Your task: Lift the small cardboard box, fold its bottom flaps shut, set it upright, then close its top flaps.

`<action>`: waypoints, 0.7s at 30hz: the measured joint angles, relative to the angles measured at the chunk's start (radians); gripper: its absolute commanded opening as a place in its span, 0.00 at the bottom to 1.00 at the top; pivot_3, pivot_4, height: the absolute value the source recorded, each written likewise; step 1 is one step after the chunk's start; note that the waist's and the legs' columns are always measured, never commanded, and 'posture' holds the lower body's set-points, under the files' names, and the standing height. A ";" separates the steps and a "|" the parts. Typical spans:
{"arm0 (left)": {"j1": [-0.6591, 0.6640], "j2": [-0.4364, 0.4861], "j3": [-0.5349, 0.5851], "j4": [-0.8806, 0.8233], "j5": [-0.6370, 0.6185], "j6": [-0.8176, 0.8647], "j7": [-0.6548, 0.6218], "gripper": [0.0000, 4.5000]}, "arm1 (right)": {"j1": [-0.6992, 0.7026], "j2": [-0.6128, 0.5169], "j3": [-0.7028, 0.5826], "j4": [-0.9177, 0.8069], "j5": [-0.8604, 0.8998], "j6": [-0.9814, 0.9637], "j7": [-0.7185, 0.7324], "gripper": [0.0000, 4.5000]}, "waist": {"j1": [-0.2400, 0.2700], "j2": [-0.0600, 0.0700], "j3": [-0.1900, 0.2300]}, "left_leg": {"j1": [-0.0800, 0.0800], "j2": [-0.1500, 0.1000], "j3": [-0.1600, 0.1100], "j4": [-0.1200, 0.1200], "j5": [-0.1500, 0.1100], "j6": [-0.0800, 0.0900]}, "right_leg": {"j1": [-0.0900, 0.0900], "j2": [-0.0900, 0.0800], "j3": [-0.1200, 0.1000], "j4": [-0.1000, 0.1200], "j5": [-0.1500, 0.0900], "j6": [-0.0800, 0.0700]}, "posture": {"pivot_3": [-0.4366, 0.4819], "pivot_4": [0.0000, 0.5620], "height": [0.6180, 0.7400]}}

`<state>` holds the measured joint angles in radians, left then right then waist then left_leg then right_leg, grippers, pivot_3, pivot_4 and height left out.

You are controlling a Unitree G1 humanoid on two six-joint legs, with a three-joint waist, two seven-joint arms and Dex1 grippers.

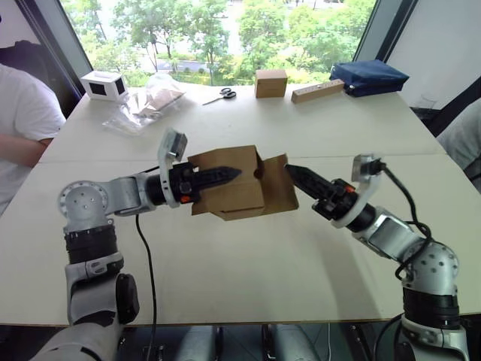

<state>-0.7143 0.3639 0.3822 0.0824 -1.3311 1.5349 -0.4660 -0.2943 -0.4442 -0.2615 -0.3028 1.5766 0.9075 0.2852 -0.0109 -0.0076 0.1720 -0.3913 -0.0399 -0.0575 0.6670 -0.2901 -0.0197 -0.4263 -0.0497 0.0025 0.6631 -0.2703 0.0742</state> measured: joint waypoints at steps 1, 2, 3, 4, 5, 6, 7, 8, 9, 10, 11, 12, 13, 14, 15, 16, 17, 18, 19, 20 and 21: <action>0.000 0.000 -0.002 0.000 0.000 -0.002 0.000 0.00 | 0.001 0.000 0.002 -0.015 0.018 0.000 -0.014 0.93 | 0.000 0.000 0.000 | 0.000 0.000 0.000 0.000 0.000 0.000 | 0.000 0.000 0.000 0.000 0.000 0.000 | 0.48 0.27 1.00; 0.000 0.000 -0.006 0.000 0.000 -0.007 0.000 0.00 | 0.002 0.000 0.003 -0.031 0.036 0.000 -0.028 0.93 | 0.000 0.000 0.000 | 0.000 0.000 0.000 0.000 0.000 0.000 | 0.000 0.000 0.000 0.000 0.000 0.000 | 0.48 0.27 1.00; 0.000 0.000 -0.008 0.000 0.000 -0.013 0.000 0.00 | 0.002 -0.001 0.007 -0.046 0.050 0.000 -0.041 0.93 | 0.000 0.000 0.000 | 0.000 0.000 0.000 0.000 0.000 0.000 | 0.000 0.000 0.000 0.000 0.000 0.000 | 0.48 0.27 1.00; 0.000 0.001 -0.008 0.000 0.000 -0.016 0.000 0.00 | 0.002 -0.001 0.015 -0.064 0.057 0.000 -0.052 0.93 | 0.000 0.000 0.000 | 0.000 0.000 0.000 0.000 0.000 0.000 | 0.000 0.000 0.000 0.000 0.000 0.000 | 0.48 0.27 1.00; 0.000 0.001 -0.008 0.000 -0.001 -0.019 0.001 0.00 | 0.002 -0.001 0.029 -0.085 0.060 0.000 -0.061 0.93 | 0.000 0.000 0.000 | 0.000 0.000 0.000 0.000 0.000 0.000 | 0.000 0.000 0.000 0.000 0.000 0.000 | 0.48 0.27 1.00; 0.000 0.001 -0.010 0.000 -0.002 -0.020 0.001 0.00 | 0.002 -0.001 0.044 -0.100 0.060 0.000 -0.067 0.93 | -0.001 0.000 0.000 | 0.000 0.000 0.000 0.000 0.000 0.000 | 0.000 0.000 0.000 0.000 0.000 0.000 | 0.48 0.27 1.00; 0.000 0.001 -0.012 0.000 -0.003 -0.021 0.001 0.00 | 0.003 0.000 0.055 -0.109 0.060 0.000 -0.071 0.93 | -0.001 0.000 0.000 | 0.000 0.000 0.000 0.000 0.000 0.000 | 0.000 0.000 0.000 0.000 0.000 0.000 | 0.48 0.27 1.00; 0.000 0.001 -0.014 0.000 -0.005 -0.021 0.001 0.00 | 0.004 0.000 0.065 -0.114 0.059 0.000 -0.074 0.93 | -0.001 0.000 0.000 | 0.000 0.000 0.000 0.000 0.000 0.000 | 0.000 0.000 0.000 0.000 0.000 0.000 | 0.48 0.27 1.00; 0.000 0.001 -0.014 0.000 -0.009 -0.022 0.002 0.00 | 0.007 0.000 0.075 -0.115 0.058 -0.002 -0.077 0.93 | 0.000 0.000 0.000 | 0.000 0.000 0.000 0.000 0.000 0.000 | 0.000 0.000 0.000 0.000 0.000 0.000 | 0.48 0.27 1.00; 0.000 0.002 -0.014 0.000 -0.010 -0.022 0.002 0.00 | 0.011 0.000 0.080 -0.115 0.058 -0.002 -0.080 0.93 | 0.000 0.000 0.000 | 0.000 0.000 0.000 0.000 0.000 0.000 | 0.000 0.000 0.000 0.000 0.000 0.000 | 0.48 0.27 1.00; 0.000 0.002 -0.014 0.000 -0.011 -0.022 0.003 0.00 | 0.015 0.000 0.083 -0.115 0.056 -0.003 -0.082 0.93 | 0.000 0.000 0.000 | 0.000 0.000 0.000 0.000 0.000 0.000 | 0.000 0.000 0.000 0.000 0.000 0.000 | 0.48 0.27 1.00; 0.000 0.003 -0.014 0.000 -0.013 -0.022 0.005 0.00 | 0.017 0.000 0.084 -0.115 0.055 -0.005 -0.084 0.93 | 0.000 0.000 0.000 | 0.000 0.000 0.000 0.000 0.000 0.000 | 0.000 0.000 0.000 0.000 0.000 0.000 | 0.48 0.27 1.00; 0.000 0.004 -0.014 0.000 -0.013 -0.023 0.006 0.00 | 0.017 -0.001 0.085 -0.115 0.055 -0.008 -0.085 0.93 | 0.000 0.000 0.000 | 0.000 0.000 0.000 0.000 0.000 0.000 | 0.000 0.000 0.000 0.000 0.000 0.000 | 0.48 0.27 1.00; 0.000 0.004 -0.015 0.000 -0.017 -0.023 0.008 0.00 | 0.016 -0.009 0.079 -0.112 0.057 -0.020 -0.089 0.93 | 0.000 0.000 0.000 | 0.000 0.000 0.000 0.000 0.000 0.000 | 0.000 0.000 0.000 0.000 0.000 0.000 | 0.48 0.27 1.00; 0.000 0.005 -0.015 0.000 -0.020 -0.023 0.008 0.00 | 0.013 -0.018 0.064 -0.106 0.061 -0.029 -0.093 0.93 | 0.001 0.000 0.000 | 0.000 0.000 0.000 0.000 0.000 0.000 | 0.000 0.000 0.000 0.000 0.000 0.000 | 0.48 0.27 1.00; 0.002 0.007 -0.015 -0.003 -0.026 -0.023 0.010 0.00 | 0.005 -0.036 0.029 -0.092 0.077 -0.048 -0.100 0.93 | 0.001 0.000 0.000 | 0.000 0.000 0.000 0.000 0.000 0.000 | 0.000 0.000 0.000 0.000 0.000 0.000 | 0.48 0.27 1.00; 0.003 0.010 -0.015 -0.006 -0.027 -0.023 0.011 0.00 | -0.002 -0.050 -0.002 -0.082 0.083 -0.063 -0.103 0.93 | 0.001 0.000 0.000 | 0.000 0.000 0.000 0.000 0.000 0.000 | 0.000 0.000 0.000 0.000 0.000 0.000 | 0.48 0.27 1.00; 0.003 0.012 -0.015 -0.006 -0.030 -0.023 0.013 0.00 | -0.007 -0.064 -0.037 -0.075 0.095 -0.079 -0.104 0.93 | 0.001 0.000 0.000 | 0.000 0.000 0.000 0.000 0.000 0.000 | 0.000 0.000 0.000 0.000 0.000 0.000 | 0.48 0.27 1.00; 0.004 0.012 -0.015 -0.007 -0.034 -0.023 0.015 0.00 | -0.006 -0.088 -0.066 -0.059 0.100 -0.087 -0.102 0.93 | 0.001 0.000 0.000 | 0.000 0.000 0.000 0.000 0.000 0.000 | 0.000 0.000 0.000 0.000 0.000 0.000 | 0.48 0.27 1.00; 0.004 0.013 -0.015 -0.007 -0.035 -0.023 0.016 0.00 | -0.003 -0.101 -0.083 -0.042 0.099 -0.089 -0.101 0.93 | 0.001 0.000 0.000 | 0.000 0.000 0.000 0.000 0.000 0.001 | 0.000 0.000 0.000 0.000 0.000 0.000 | 0.48 0.27 1.00; 0.005 0.013 -0.015 -0.007 -0.036 -0.023 0.017 0.00 | 0.004 -0.107 -0.095 -0.027 0.096 -0.089 -0.093 0.93 | 0.001 0.000 0.000 | 0.000 0.000 0.000 0.000 0.000 0.001 | 0.000 0.000 0.000 0.000 0.000 0.000 | 0.48 0.27 1.00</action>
<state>-0.7098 0.3772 0.3672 0.0749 -1.3667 1.5115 -0.4491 -0.2908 -0.5510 -0.3563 -0.3301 1.6728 0.8183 0.1919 -0.0103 -0.0078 0.1721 -0.3915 -0.0402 -0.0573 0.6669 -0.2904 -0.0192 -0.4262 -0.0496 0.0025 0.6630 -0.2703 0.0742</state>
